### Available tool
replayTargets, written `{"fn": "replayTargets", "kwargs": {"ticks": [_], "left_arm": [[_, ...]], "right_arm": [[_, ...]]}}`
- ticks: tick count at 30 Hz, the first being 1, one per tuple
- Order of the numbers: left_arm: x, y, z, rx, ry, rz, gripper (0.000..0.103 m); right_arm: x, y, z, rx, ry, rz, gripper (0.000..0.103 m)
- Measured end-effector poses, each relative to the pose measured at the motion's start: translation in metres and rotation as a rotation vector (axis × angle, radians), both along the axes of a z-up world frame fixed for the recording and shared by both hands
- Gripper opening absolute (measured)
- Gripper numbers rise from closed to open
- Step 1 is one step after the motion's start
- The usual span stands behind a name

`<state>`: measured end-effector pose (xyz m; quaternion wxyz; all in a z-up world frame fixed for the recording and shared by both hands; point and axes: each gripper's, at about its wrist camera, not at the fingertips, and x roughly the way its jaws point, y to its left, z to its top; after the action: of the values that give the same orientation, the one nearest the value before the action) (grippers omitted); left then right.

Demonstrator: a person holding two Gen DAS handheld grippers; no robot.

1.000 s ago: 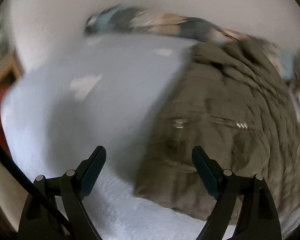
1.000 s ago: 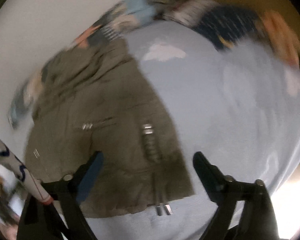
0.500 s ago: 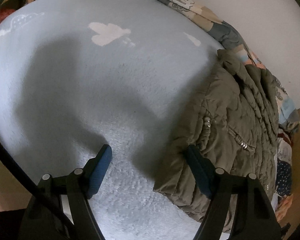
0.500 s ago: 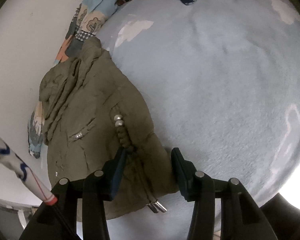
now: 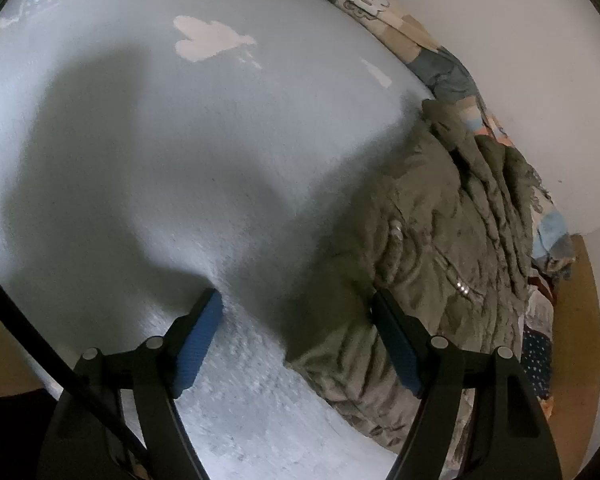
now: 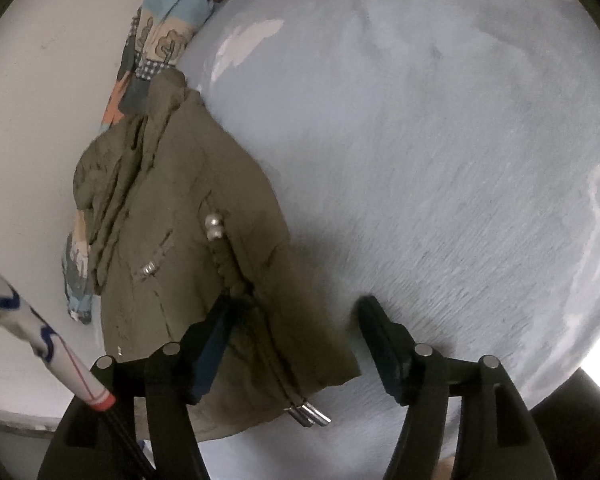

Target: Fold large clothes

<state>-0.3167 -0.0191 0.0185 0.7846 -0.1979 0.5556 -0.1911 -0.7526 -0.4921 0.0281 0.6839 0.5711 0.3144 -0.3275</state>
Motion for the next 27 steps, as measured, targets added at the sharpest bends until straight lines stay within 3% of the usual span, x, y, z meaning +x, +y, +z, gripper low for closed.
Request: {"fn": "replayTargets", "kwargs": {"ticks": [8,16,20,24,27], "left_arm": [[-0.024,-0.021,0.001,-0.027,-0.001,-0.093,0.076],[-0.037,-0.053,0.007,0.065,-0.101,-0.178,0.076],[-0.044,-0.070,0.016,0.180,-0.225,-0.227,0.059],[-0.056,-0.084,0.018,0.293,-0.320,-0.270,0.056],[-0.058,-0.088,0.014,0.344,-0.339,-0.285,0.056]], "right_arm": [[0.023,0.020,-0.004,0.004,-0.029,0.087,0.077],[0.039,0.037,-0.004,0.000,-0.066,0.132,0.077],[0.033,0.030,0.004,-0.036,-0.077,0.102,0.040],[0.043,0.034,0.015,-0.123,-0.022,0.137,0.036],[0.050,0.038,0.007,-0.148,0.050,0.170,0.036]]}}
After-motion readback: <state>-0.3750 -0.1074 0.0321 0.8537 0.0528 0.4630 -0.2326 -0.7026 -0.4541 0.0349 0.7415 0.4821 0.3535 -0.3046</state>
